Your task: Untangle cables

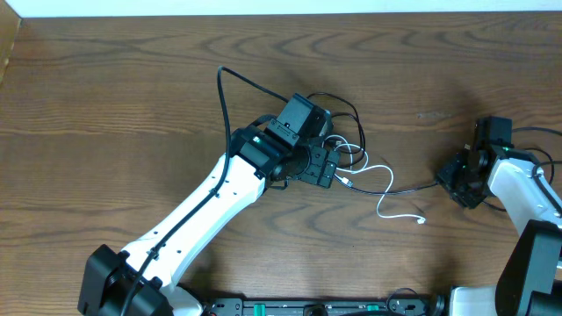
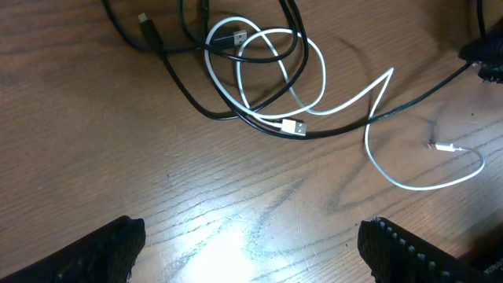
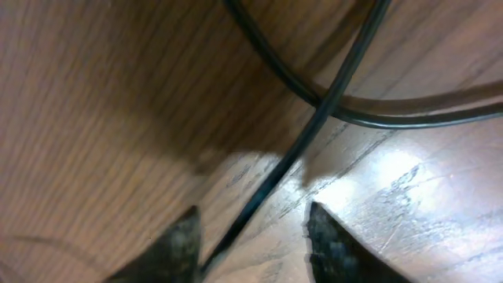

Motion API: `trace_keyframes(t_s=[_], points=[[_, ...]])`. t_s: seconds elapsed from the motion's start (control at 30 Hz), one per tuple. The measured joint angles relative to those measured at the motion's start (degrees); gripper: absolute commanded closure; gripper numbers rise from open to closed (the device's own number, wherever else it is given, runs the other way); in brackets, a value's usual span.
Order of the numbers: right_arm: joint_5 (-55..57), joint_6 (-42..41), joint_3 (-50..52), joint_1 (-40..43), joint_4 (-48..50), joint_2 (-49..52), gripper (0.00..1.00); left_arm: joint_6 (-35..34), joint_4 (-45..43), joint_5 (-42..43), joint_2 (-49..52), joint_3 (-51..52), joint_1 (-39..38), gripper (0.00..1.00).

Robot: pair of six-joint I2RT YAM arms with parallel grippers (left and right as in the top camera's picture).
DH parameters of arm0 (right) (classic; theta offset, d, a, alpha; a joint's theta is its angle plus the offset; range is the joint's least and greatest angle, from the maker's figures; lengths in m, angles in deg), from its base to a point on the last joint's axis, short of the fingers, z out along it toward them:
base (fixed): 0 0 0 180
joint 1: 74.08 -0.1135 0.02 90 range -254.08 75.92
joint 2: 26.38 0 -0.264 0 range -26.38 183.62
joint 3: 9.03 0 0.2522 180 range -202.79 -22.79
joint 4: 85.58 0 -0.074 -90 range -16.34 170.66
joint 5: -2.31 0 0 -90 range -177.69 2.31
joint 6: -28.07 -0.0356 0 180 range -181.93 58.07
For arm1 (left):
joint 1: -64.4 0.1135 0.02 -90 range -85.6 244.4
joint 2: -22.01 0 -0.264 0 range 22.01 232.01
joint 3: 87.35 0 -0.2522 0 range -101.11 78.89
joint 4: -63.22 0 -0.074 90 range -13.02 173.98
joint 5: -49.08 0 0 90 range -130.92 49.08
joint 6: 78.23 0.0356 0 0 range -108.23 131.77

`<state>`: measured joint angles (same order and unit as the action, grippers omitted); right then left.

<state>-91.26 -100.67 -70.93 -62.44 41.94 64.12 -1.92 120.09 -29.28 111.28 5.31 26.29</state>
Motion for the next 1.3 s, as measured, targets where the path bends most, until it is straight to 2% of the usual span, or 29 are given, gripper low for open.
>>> trace_keyframes(t_s=[0.17,0.2,0.73,0.9,1.03,1.17,1.3], points=[[-0.07,-0.42,0.0,0.0,0.04,0.0,0.94,-0.02,0.0,0.0,0.0,0.0,0.0,0.08],[-0.24,-0.5,0.0,0.0,0.04,0.0,0.96,-0.02,0.0,0.0,0.0,0.0,0.0,0.08],[-2.32,-0.74,0.0,0.0,0.24,0.0,0.99,-0.02,0.0,0.0,0.0,0.0,0.0,0.08],[-3.67,-0.68,0.04,0.0,3.48,0.0,0.99,-0.92,0.0,0.02,0.0,0.0,0.0,0.08],[-10.21,2.56,0.31,0.04,11.76,0.0,0.99,-1.31,0.0,0.0,0.0,0.0,0.0,0.08],[-25.59,6.84,-0.35,0.83,23.12,-0.02,0.99,-1.33,0.0,0.02,0.0,0.0,0.0,0.08],[-38.12,7.06,-4.17,2.84,30.05,-0.24,0.99,-1.33,0.0,0.0,0.0,0.0,0.0,0.08]])
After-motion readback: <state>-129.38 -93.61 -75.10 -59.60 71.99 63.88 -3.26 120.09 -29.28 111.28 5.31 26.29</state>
